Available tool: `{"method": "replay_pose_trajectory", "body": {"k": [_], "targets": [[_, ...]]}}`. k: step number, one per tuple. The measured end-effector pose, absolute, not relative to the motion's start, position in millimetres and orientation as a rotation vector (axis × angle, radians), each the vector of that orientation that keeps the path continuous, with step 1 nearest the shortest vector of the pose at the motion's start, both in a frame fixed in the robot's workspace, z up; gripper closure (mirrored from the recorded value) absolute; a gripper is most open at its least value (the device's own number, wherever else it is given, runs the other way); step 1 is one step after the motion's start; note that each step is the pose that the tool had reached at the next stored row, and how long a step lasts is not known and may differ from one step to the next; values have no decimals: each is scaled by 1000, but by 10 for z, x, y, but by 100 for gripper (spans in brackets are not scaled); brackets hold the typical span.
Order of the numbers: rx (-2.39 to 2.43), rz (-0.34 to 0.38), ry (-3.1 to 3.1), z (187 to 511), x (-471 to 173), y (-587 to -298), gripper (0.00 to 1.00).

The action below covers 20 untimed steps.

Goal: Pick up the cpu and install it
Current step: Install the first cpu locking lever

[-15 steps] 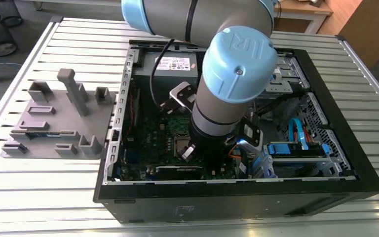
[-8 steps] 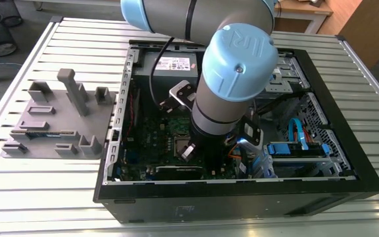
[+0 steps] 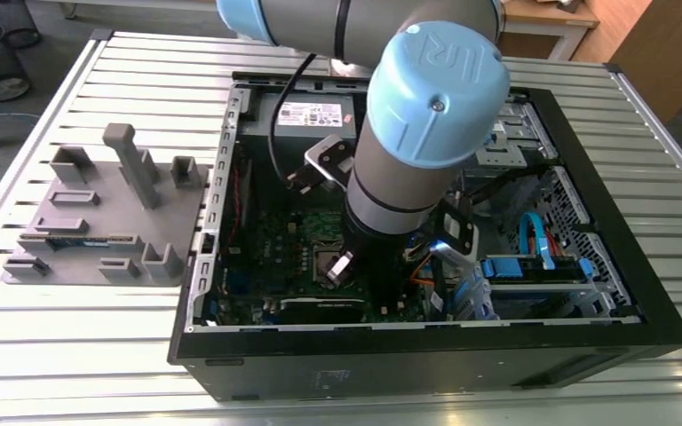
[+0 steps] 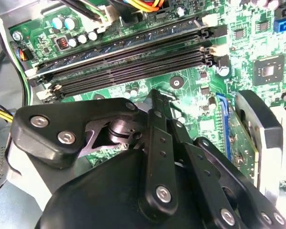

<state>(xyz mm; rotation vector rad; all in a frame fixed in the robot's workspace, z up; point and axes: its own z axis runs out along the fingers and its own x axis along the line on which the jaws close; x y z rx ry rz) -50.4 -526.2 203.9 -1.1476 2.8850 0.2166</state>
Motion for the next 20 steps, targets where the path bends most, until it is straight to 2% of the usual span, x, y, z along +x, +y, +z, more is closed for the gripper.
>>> {"method": "replay_pose_trajectory", "body": {"k": [13,20], "targets": [[-1147,215,2884,2035,-713,-5169,89],[-1147,215,2883,2135,-719,-5130,89]]}}
